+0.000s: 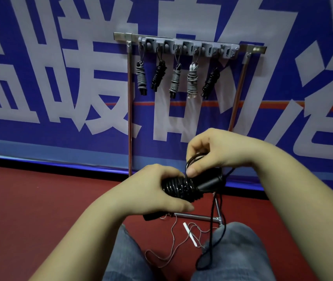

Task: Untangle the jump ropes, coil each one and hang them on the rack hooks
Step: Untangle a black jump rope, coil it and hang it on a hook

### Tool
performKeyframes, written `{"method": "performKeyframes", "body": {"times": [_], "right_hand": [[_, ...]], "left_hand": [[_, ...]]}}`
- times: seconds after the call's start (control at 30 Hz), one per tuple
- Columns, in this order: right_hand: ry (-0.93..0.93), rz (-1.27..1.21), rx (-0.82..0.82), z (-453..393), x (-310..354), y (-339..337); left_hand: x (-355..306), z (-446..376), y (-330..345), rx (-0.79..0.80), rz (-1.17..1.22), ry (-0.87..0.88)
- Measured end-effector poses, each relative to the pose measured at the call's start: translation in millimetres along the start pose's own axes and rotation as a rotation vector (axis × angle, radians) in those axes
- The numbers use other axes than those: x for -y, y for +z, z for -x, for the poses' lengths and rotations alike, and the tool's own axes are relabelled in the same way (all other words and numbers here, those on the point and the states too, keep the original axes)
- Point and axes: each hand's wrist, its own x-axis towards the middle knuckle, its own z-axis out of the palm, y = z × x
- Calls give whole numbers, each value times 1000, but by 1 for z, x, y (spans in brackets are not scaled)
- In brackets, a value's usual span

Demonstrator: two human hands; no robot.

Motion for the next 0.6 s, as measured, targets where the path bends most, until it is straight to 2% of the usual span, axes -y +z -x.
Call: {"method": "performKeyframes", "body": {"times": [0.07,0.17,0.3,0.4,0.47,0.57,0.6], "right_hand": [[-30,-272,30,-4,-9,1],[-46,-659,-45,-7,-25,16],[-30,-875,-209,-9,-27,43],[6,-785,-303,-9,-17,59],[-2,-563,-330,-8,-18,65],[-2,-72,-337,-1,-20,63],[6,23,-317,2,-20,62]], "left_hand": [[-5,5,-2,16,127,51],[-10,5,-7,-57,219,102],[-7,3,-7,-156,365,41],[0,2,-6,-285,528,-36],[3,-2,-6,-369,541,-84],[12,-9,-4,-550,282,-158],[16,-11,-5,-627,180,-191]]}}
